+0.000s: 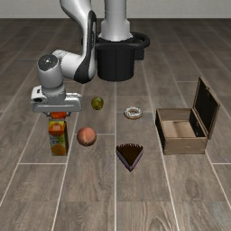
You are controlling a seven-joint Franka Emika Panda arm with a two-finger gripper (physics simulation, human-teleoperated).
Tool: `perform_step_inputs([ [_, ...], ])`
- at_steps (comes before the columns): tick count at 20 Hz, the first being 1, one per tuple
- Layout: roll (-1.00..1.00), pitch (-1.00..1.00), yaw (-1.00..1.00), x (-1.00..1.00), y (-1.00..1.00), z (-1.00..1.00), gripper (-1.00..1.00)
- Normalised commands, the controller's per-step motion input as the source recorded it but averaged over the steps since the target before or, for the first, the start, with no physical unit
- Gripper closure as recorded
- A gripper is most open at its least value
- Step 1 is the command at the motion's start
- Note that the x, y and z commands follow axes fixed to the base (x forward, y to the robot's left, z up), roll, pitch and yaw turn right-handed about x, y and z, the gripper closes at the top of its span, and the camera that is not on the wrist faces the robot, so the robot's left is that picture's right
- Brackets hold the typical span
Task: Pick up the tomato and place it in the box
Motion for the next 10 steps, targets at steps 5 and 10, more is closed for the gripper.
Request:
perform_step_inputs([
  [5, 0.00, 0.00, 0.00, 0.00, 0.00, 0.00, 1.00],
  [10, 0.00, 0.00, 0.00, 0.00, 0.00, 0.20, 1.00],
])
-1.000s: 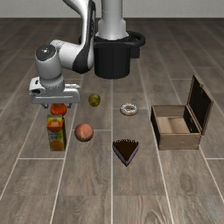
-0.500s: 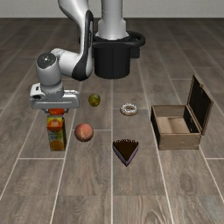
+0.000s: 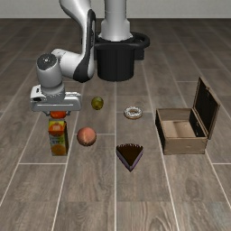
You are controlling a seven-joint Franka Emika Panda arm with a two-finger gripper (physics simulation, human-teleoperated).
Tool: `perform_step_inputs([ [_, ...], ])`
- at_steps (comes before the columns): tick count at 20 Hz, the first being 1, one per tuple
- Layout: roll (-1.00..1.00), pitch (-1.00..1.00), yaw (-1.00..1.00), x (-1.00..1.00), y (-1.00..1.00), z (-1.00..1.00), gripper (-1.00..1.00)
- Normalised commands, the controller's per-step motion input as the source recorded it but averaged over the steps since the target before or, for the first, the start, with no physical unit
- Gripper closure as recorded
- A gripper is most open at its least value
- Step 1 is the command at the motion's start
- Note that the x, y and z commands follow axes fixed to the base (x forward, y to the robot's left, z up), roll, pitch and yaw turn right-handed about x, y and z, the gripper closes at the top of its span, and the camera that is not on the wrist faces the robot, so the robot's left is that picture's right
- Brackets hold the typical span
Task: Pick up the tomato and place it in the box
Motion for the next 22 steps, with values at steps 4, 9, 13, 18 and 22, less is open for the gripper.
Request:
perform_step_inputs([
  [4, 0.00, 0.00, 0.00, 0.00, 0.00, 1.00, 1.00],
  [9, 0.00, 0.00, 0.00, 0.00, 0.00, 1.00, 1.00],
  [13, 0.00, 0.00, 0.00, 0.00, 0.50, 0.50, 1.00],
  [18, 0.00, 0.00, 0.00, 0.00, 1.00, 0.00, 1.00],
  [22, 0.00, 0.00, 0.00, 0.00, 1.00, 0.00, 1.00],
])
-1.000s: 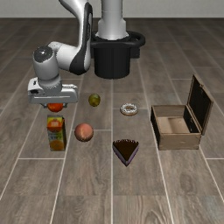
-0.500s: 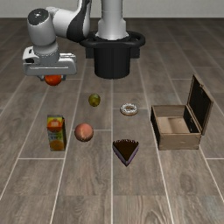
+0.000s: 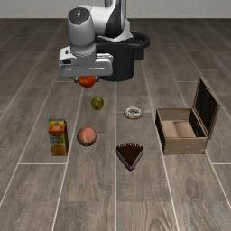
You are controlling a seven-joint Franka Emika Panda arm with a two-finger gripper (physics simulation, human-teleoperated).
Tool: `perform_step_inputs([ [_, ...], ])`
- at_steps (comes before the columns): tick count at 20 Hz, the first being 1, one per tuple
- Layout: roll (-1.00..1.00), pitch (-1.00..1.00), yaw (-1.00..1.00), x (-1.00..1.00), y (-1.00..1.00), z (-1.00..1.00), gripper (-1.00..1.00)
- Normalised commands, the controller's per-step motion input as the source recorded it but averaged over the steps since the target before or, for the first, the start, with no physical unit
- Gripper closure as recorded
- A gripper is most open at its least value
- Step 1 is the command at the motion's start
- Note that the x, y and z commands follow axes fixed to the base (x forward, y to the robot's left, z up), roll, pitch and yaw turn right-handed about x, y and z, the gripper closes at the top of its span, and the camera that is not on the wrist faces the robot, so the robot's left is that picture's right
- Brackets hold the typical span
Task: Pick up the tomato and place it in the box
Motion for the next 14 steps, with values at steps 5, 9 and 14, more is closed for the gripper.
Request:
perform_step_inputs([
  [5, 0.00, 0.00, 0.00, 0.00, 1.00, 0.00, 1.00],
  [9, 0.00, 0.00, 0.00, 0.00, 1.00, 0.00, 1.00],
  [14, 0.00, 0.00, 0.00, 0.00, 1.00, 0.00, 1.00],
])
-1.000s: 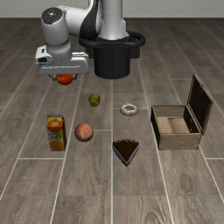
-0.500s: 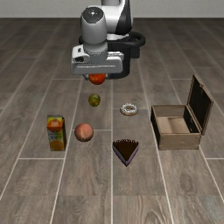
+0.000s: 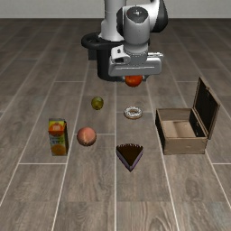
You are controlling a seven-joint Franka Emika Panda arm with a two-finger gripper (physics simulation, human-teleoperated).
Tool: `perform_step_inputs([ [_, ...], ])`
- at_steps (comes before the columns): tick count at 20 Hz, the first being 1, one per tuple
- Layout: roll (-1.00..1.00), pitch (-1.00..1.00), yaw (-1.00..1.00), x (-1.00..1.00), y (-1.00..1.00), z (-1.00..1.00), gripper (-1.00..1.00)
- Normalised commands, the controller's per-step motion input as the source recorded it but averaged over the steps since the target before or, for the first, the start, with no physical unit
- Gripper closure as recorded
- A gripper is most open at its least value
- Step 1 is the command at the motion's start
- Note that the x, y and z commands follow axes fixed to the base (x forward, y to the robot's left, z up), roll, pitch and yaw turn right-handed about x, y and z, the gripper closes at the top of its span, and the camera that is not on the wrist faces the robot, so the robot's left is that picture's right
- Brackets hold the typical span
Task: Pick up the tomato and place it in the box
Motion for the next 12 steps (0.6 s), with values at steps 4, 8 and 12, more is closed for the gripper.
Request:
perform_step_inputs([
  [4, 0.00, 0.00, 0.00, 0.00, 1.00, 0.00, 1.00],
  [8, 0.00, 0.00, 0.00, 0.00, 1.00, 0.00, 1.00],
  [12, 0.00, 0.00, 0.00, 0.00, 1.00, 0.00, 1.00],
])
